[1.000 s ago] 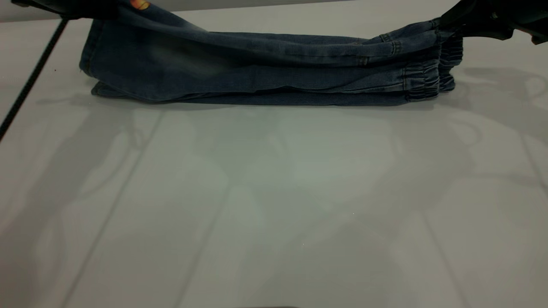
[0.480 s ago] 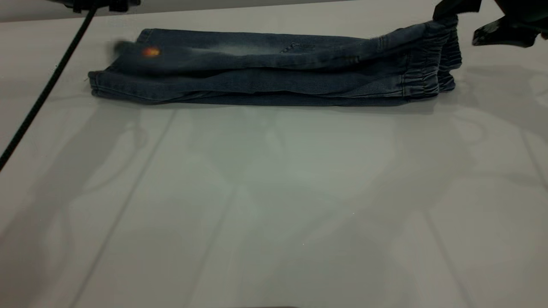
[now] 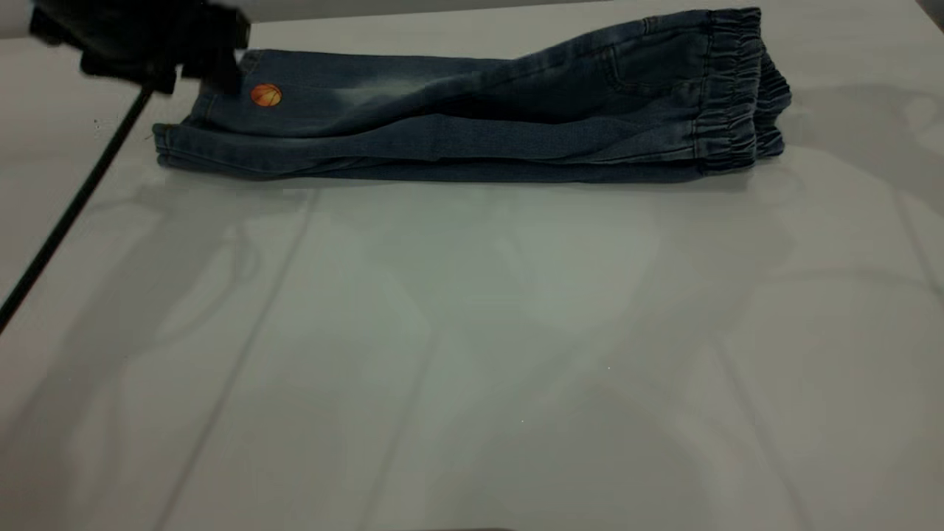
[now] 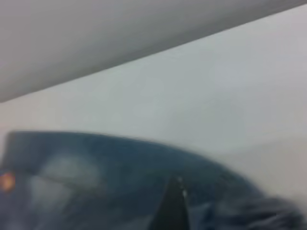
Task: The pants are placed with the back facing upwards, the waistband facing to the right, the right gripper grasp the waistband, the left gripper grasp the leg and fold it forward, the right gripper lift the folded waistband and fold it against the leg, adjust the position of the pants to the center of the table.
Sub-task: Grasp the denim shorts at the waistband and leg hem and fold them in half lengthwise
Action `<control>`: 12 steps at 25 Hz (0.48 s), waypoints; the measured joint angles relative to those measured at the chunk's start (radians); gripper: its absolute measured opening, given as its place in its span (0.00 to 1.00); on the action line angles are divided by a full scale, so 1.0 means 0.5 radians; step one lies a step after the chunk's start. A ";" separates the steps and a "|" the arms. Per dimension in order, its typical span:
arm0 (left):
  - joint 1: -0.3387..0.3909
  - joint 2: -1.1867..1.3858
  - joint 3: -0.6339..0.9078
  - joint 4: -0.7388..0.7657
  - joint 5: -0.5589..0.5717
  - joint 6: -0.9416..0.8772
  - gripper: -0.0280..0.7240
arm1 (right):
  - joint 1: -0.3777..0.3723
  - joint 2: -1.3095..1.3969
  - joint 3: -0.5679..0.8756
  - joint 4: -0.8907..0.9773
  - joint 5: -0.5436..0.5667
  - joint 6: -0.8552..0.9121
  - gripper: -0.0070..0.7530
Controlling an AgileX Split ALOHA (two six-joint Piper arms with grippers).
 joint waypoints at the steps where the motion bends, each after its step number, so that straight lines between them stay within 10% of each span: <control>1: -0.004 0.000 0.000 0.000 0.061 0.000 0.68 | 0.009 0.004 0.000 -0.055 0.080 0.042 0.78; 12: -0.112 0.013 0.000 -0.031 -0.114 -0.001 0.68 | 0.343 0.010 -0.001 -0.592 0.245 0.268 0.77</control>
